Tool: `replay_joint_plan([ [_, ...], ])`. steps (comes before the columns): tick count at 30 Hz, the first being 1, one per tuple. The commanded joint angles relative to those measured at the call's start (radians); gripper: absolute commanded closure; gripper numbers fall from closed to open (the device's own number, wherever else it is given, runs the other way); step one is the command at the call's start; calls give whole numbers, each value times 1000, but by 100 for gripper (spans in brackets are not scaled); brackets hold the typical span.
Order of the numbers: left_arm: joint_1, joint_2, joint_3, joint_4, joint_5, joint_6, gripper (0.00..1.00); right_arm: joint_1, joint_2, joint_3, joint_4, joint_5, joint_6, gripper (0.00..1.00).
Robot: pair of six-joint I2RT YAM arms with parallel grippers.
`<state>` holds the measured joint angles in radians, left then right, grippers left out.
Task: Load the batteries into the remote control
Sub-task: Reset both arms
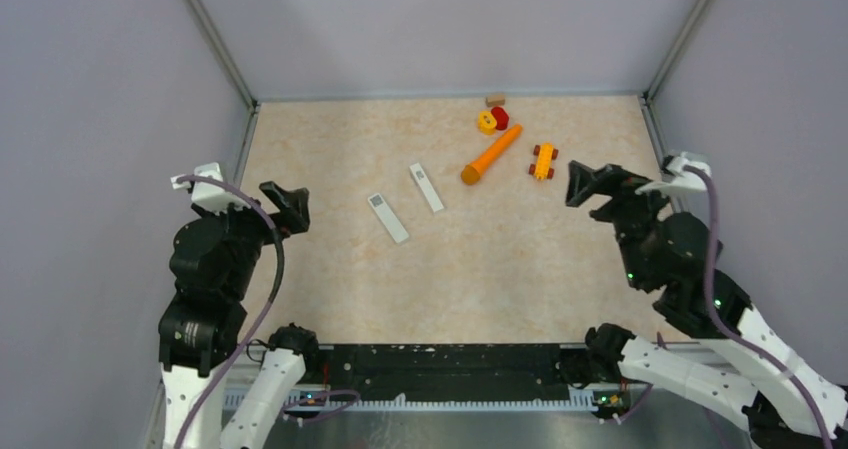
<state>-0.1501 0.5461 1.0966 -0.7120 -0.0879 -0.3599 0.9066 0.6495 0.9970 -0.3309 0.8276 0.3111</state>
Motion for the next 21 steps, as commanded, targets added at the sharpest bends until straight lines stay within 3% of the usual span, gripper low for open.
replay_joint_plan([
  [1, 4, -27, 99, -26, -78, 71, 1, -4, -123, 40, -40, 165, -161, 6],
  [11, 4, -51, 162, -67, 13, 78, 1, -5, -239, 147, -87, 223, -235, 5],
  [21, 4, -65, 156, -64, 17, 63, 1, -4, -236, 184, -110, 207, -270, 4],
])
